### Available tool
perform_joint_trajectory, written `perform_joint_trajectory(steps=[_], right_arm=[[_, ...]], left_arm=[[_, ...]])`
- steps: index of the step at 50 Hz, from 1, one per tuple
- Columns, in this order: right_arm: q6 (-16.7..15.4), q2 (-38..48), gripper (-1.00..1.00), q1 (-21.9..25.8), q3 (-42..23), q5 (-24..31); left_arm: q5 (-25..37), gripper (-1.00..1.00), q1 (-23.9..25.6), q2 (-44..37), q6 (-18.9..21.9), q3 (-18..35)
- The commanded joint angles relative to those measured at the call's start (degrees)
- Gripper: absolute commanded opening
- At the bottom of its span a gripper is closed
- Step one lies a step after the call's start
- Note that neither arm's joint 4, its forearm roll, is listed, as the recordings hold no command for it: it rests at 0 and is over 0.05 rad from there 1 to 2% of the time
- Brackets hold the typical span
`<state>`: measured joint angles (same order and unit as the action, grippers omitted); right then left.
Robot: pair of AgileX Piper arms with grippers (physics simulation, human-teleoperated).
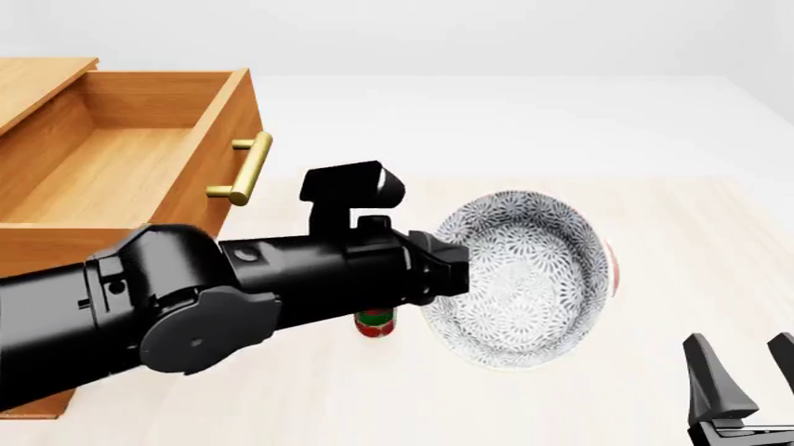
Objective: Put the bowl in the top drawer of the cabinet.
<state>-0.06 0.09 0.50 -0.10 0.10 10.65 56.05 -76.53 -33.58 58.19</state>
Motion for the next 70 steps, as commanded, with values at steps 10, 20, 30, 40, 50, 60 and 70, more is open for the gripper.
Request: perform_joint_trajectory(steps=[10, 20, 30, 40, 50, 60, 70], right_arm=[[0.0, 0.0, 1.0, 0.0, 0.0, 0.0], [0.0, 0.0, 1.0, 0.0, 0.0, 0.0], [0.0, 0.0, 1.0, 0.0, 0.0, 0.0], [0.0, 0.0, 1.0, 0.0, 0.0, 0.0], [0.0, 0.0, 1.0, 0.0, 0.0, 0.0], [0.0, 0.0, 1.0, 0.0, 0.0, 0.0], [0.0, 0.0, 1.0, 0.0, 0.0, 0.0]], left_arm=[[4.3, -1.0, -3.8, 4.5, 2.1, 3.1], [6.5, -1.0, -6.5, 7.5, 2.3, 4.2], [8.9, -1.0, -9.0, 10.4, 2.8, 5.5], [10.7, -1.0, -11.7, 13.5, 3.0, 5.6], [12.7, -1.0, -15.2, 16.4, 3.1, 6.2], [15.5, -1.0, -18.7, 19.3, 3.3, 7.8], [18.5, -1.0, -22.5, 22.0, 3.4, 9.8]])
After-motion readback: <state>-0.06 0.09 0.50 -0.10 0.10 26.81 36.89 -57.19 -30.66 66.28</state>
